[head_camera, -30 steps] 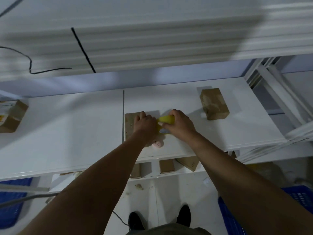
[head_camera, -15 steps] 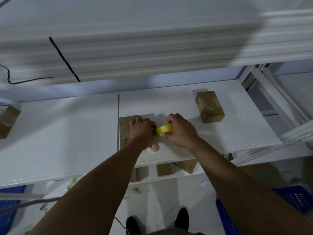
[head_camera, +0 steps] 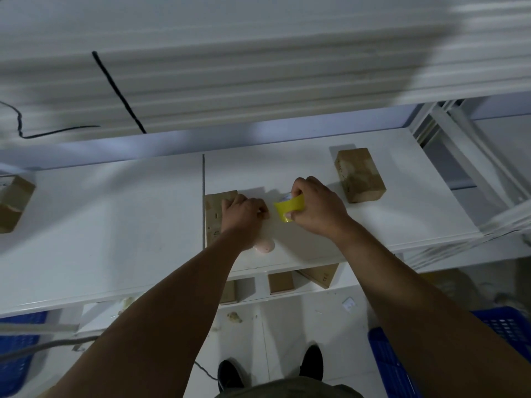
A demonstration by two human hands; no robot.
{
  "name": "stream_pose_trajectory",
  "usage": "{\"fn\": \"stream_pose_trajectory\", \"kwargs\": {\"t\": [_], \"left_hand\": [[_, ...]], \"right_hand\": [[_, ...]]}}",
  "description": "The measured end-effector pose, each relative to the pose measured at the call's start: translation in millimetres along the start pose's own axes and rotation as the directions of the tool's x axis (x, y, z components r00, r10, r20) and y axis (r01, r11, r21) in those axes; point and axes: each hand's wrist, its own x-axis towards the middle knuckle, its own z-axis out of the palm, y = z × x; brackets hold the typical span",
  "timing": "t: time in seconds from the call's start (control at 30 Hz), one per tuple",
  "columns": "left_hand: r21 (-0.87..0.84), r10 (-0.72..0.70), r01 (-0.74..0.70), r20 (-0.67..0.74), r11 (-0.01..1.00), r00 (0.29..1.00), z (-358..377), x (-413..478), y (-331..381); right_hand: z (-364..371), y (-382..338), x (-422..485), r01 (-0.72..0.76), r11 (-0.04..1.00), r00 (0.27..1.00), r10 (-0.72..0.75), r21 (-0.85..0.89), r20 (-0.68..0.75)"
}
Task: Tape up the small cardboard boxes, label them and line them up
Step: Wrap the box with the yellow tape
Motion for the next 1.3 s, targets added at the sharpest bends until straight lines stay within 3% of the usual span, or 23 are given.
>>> {"fn": "stream_pose_trajectory", "kwargs": {"t": [0.17,0.33,0.47,0.67,0.83,0.97,1.13,1.23,1.3], "left_hand": [[-0.414,-0.124,0.089,-0.057,0.906,0.991,-12,7,5],[-0.447,-0.088,0.073,-0.013,0.892,0.996,-16,9,7],[-0.574,-0.041,0.054,0.035,0.817,0.999,-33,9,-1],[-0.659,0.033,0.092,0.174,0.746,0.984,-91,-1,-27],[-0.721,-0.079,0.274,0.292,0.637,0.953,-124,-24,-74],[-0.759,-0.252,0.373,0.279,0.534,0.927,-127,-45,-98],[-0.843,-0.361,0.373,0.233,0.388,0.903,-121,-59,-110],[-0.844,-0.403,0.356,0.186,0.402,0.896,-114,-61,-110],[-0.823,-0.462,0.337,0.104,0.457,0.881,-107,-62,-113]], "right_hand": [[-19,-2,7,-0.011,0.999,0.997,0.014,0.048,-0.077],[-33,1,12,-0.018,0.998,0.999,0.020,0.054,-0.047],[-33,10,13,-0.055,0.991,0.998,0.059,0.124,-0.028],[-50,16,18,-0.043,0.969,0.991,0.011,0.244,0.132],[-40,-3,29,-0.030,0.897,0.953,-0.107,0.441,0.284],[-19,-25,37,-0.031,0.835,0.953,-0.142,0.549,0.269],[1,-39,42,-0.030,0.790,0.959,-0.150,0.612,0.240],[13,-42,46,-0.009,0.832,0.975,-0.117,0.555,0.191],[22,-39,51,0.005,0.924,0.976,-0.087,0.384,0.199]]}}
